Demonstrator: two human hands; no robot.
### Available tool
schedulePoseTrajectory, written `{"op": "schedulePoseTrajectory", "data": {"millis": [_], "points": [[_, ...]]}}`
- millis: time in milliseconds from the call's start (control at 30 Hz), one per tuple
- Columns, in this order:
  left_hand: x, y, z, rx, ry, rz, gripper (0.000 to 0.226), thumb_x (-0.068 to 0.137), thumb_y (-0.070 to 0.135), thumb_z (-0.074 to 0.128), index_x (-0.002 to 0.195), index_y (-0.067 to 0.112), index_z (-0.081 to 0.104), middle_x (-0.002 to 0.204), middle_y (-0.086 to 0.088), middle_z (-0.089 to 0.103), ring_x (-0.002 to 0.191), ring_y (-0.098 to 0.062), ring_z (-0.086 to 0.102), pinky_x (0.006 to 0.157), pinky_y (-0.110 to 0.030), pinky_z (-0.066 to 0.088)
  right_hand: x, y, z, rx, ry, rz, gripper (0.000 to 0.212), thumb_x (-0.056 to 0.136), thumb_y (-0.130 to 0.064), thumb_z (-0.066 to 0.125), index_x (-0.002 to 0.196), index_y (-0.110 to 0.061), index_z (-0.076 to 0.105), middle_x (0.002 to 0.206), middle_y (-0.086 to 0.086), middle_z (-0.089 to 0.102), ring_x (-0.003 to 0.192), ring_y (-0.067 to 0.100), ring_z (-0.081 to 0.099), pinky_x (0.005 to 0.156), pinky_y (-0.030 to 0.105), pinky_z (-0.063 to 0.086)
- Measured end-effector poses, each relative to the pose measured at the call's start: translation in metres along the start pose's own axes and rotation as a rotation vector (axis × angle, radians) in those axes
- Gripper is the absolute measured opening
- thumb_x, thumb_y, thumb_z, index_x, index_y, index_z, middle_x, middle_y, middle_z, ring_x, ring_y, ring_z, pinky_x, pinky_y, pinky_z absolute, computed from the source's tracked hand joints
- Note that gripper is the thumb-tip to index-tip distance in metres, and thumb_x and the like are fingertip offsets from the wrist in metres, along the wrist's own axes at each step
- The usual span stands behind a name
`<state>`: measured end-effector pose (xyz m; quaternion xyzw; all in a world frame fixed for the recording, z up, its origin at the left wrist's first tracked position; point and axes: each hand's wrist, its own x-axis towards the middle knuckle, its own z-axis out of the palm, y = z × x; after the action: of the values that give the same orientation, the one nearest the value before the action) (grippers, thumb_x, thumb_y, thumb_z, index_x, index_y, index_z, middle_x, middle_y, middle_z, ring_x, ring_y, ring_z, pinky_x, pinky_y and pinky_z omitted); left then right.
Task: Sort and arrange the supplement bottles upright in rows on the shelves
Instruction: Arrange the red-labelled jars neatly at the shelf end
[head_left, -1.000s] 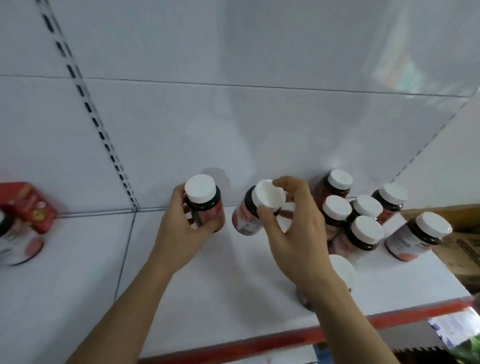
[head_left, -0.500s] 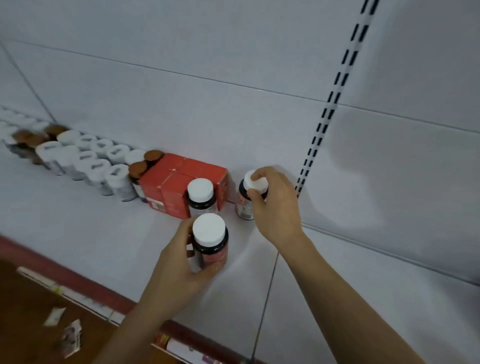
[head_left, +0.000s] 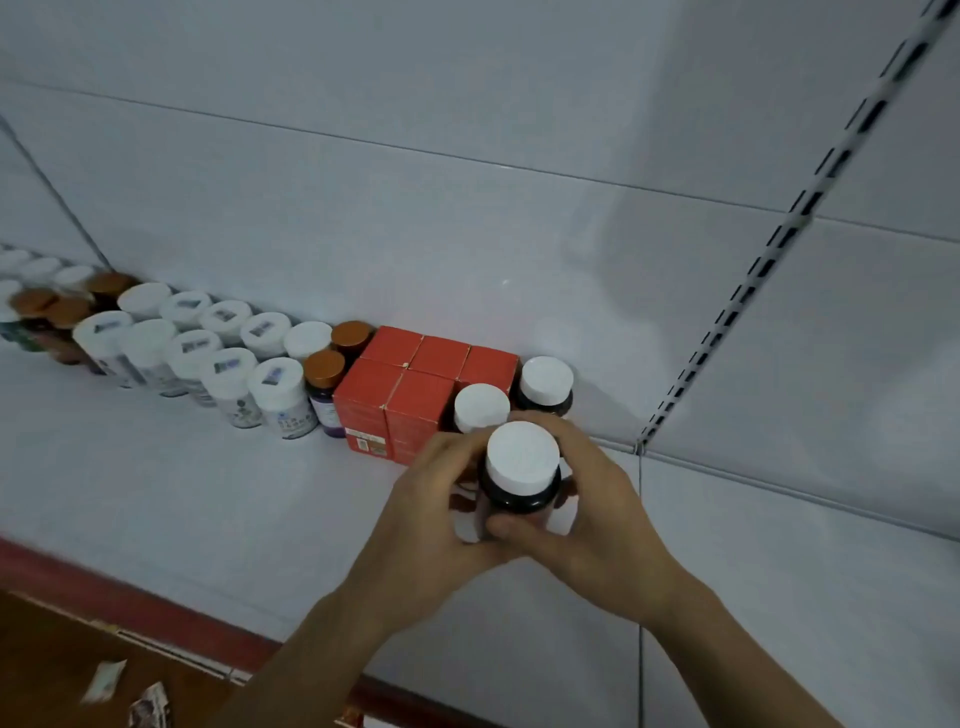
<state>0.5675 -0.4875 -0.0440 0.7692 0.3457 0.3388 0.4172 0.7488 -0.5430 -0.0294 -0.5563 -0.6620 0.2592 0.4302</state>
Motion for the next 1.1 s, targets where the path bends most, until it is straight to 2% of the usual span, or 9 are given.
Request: {"op": "schedulePoseTrajectory", "data": {"millis": [100,167,233,300,367,533,733,967,1100], "points": [[0.009,0.000,-0.017,-0.069,-0.086,-0.034,0.077,0.073,0.029,0.091,0.138,0.041,0.051,0.125,0.014,0.062,0.118,-0.012,0.062,0.093,-0.025,0.055,0.005,0.004,0.007,-0.007,0.166,0.027,0.068,0.078,-0.030,0.086,0.136,-0.032,0.051,0.129,-0.022,0.060,0.121,0.009,0.058,0.085,0.013,0.047],[0.012,-0.011,-0.045,-0.051,-0.008,-0.064,0.044,0.081,0.025,0.084,0.119,0.035,0.064,0.106,0.007,0.068,0.104,-0.015,0.068,0.087,-0.028,0.055,0.004,0.008,0.010,-0.025,0.291,0.077,0.068,0.077,-0.040,0.082,0.136,-0.033,0.050,0.128,-0.025,0.059,0.119,0.008,0.057,0.080,0.015,0.049],[0.012,-0.028,-0.077,0.007,0.255,-0.129,0.019,0.091,0.010,0.073,0.094,0.028,0.069,0.090,0.002,0.071,0.088,-0.014,0.069,0.080,-0.031,0.055,0.003,0.016,0.013,-0.083,0.373,0.142,0.068,0.075,-0.045,0.081,0.134,-0.038,0.048,0.127,-0.036,0.052,0.118,-0.001,0.053,0.082,0.019,0.050],[0.010,-0.052,-0.106,-0.027,0.609,-0.252,0.025,0.092,0.002,0.064,0.084,0.026,0.065,0.082,0.001,0.069,0.081,-0.017,0.065,0.079,-0.039,0.054,0.005,0.026,0.021,-0.123,0.414,0.189,0.072,0.073,-0.037,0.086,0.131,-0.044,0.045,0.123,-0.045,0.046,0.118,-0.010,0.046,0.089,0.029,0.051],[0.015,-0.071,-0.124,-0.164,0.798,-0.391,0.023,0.091,0.002,0.058,0.084,0.024,0.059,0.083,-0.001,0.065,0.082,-0.019,0.062,0.082,-0.046,0.054,0.009,0.033,0.030,-0.145,0.439,0.244,0.079,0.068,-0.029,0.091,0.132,-0.040,0.046,0.121,-0.040,0.044,0.114,-0.014,0.043,0.095,0.031,0.049],[0.039,-0.090,-0.132,-0.266,0.723,-0.521,0.014,0.095,0.006,0.053,0.081,0.011,0.056,0.073,-0.005,0.058,0.074,-0.021,0.056,0.088,-0.052,0.056,0.015,0.040,0.042,-0.089,0.473,0.286,0.090,0.060,-0.024,0.097,0.132,-0.037,0.044,0.127,-0.016,0.051,0.115,0.007,0.051,0.090,0.015,0.040],[0.012,-0.085,-0.129,-0.082,0.648,-0.518,0.008,0.086,0.023,0.063,0.079,0.024,0.061,0.081,-0.004,0.067,0.084,-0.030,0.065,0.091,-0.061,0.054,0.017,0.047,0.046,-0.043,0.488,0.261,0.099,0.055,-0.029,0.098,0.137,-0.036,0.043,0.131,-0.016,0.053,0.122,0.011,0.052,0.096,0.031,0.047],[0.014,-0.050,-0.087,0.142,0.063,-0.187,0.012,0.089,0.019,0.072,0.085,0.027,0.065,0.087,0.012,0.068,0.085,-0.008,0.065,0.069,-0.020,0.051,0.015,0.049,0.052,0.047,0.487,0.290,0.115,0.055,-0.038,0.099,0.149,-0.035,0.035,0.144,-0.011,0.049,0.127,0.007,0.054,0.103,0.040,0.050],[0.023,-0.049,-0.061,0.185,-0.125,-0.116,0.010,0.088,0.028,0.076,0.091,0.031,0.067,0.091,0.018,0.071,0.093,-0.002,0.067,0.079,-0.016,0.050,0.016,0.051,0.051,0.029,0.479,0.289,0.115,0.055,-0.037,0.099,0.150,-0.034,0.034,0.146,-0.011,0.047,0.128,0.008,0.053,0.103,0.041,0.050]]}}
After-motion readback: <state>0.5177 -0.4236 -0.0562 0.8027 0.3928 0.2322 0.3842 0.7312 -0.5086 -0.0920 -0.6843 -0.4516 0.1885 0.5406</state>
